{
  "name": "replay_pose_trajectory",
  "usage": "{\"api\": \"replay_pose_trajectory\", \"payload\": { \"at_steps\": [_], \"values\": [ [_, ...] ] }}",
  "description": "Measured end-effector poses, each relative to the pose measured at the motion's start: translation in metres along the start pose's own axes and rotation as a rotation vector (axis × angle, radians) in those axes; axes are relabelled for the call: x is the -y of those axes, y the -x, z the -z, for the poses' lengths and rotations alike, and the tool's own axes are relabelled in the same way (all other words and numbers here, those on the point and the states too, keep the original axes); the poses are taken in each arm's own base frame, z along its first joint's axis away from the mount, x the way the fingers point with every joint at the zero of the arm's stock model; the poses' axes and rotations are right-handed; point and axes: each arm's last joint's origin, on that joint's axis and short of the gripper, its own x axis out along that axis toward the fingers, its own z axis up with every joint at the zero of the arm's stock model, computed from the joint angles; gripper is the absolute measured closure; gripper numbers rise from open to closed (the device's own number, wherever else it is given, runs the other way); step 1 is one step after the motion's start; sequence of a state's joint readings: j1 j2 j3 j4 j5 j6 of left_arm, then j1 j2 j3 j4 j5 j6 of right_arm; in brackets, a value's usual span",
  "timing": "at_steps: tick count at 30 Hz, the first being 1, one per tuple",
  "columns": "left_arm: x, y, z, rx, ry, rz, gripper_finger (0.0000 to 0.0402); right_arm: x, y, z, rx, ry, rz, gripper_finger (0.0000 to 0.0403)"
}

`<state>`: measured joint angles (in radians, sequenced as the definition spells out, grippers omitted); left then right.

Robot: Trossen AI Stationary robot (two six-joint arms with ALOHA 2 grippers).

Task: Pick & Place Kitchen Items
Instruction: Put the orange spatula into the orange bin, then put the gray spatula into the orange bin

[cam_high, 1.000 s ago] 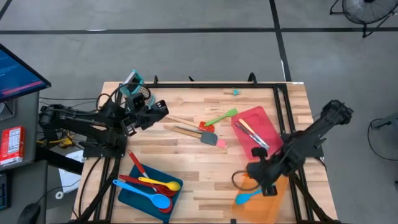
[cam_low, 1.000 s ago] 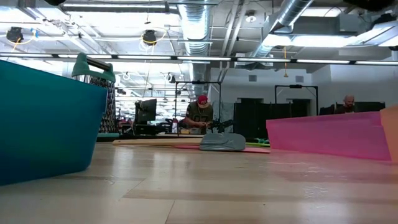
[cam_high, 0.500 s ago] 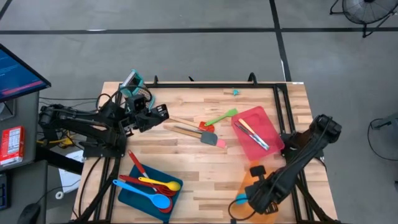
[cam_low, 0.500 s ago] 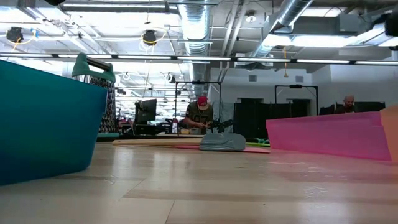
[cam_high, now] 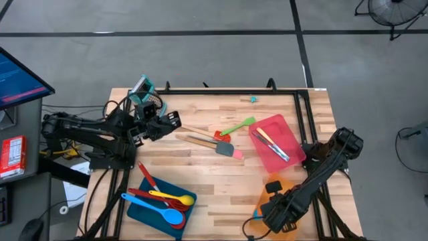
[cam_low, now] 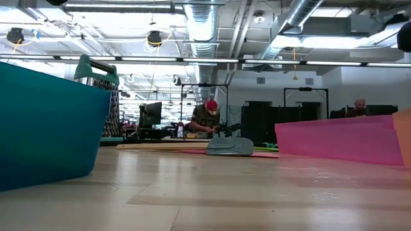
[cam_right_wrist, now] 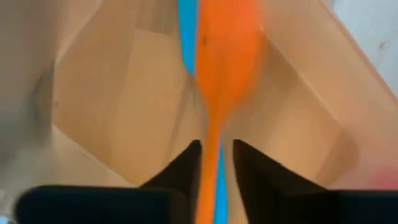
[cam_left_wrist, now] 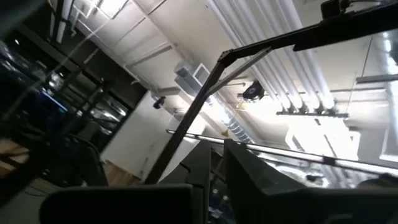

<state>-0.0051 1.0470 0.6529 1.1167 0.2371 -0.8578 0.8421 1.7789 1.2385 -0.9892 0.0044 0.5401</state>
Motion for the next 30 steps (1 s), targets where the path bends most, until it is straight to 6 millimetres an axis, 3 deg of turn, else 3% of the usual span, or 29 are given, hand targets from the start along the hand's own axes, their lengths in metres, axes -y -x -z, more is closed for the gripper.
{"api": "replay_pose_trajectory", "payload": {
  "at_steps": [7,11,16,22,30],
  "values": [
    [-0.001,0.0,-0.001,0.002,-0.22,-0.005,0.0355,0.003,0.003,-0.003,-0.003,-0.05,-0.003,0.0184],
    [-0.004,0.0,0.003,-0.043,-0.366,-0.036,0.0324,0.01,0.032,-0.007,0.037,-0.083,0.016,0.0131],
    [-0.027,0.007,0.025,-0.311,-0.416,-0.216,0.0273,0.029,0.086,-0.001,0.188,-0.178,0.066,0.0118],
    [-0.063,0.019,0.057,-0.601,-0.506,-0.402,0.0206,0.057,0.145,0.029,0.406,-0.408,0.089,0.0117],
    [-0.127,0.037,0.091,-0.822,-0.627,-0.571,0.0148,0.079,0.183,0.06,0.646,-0.583,0.106,0.0117]
  ]
}}
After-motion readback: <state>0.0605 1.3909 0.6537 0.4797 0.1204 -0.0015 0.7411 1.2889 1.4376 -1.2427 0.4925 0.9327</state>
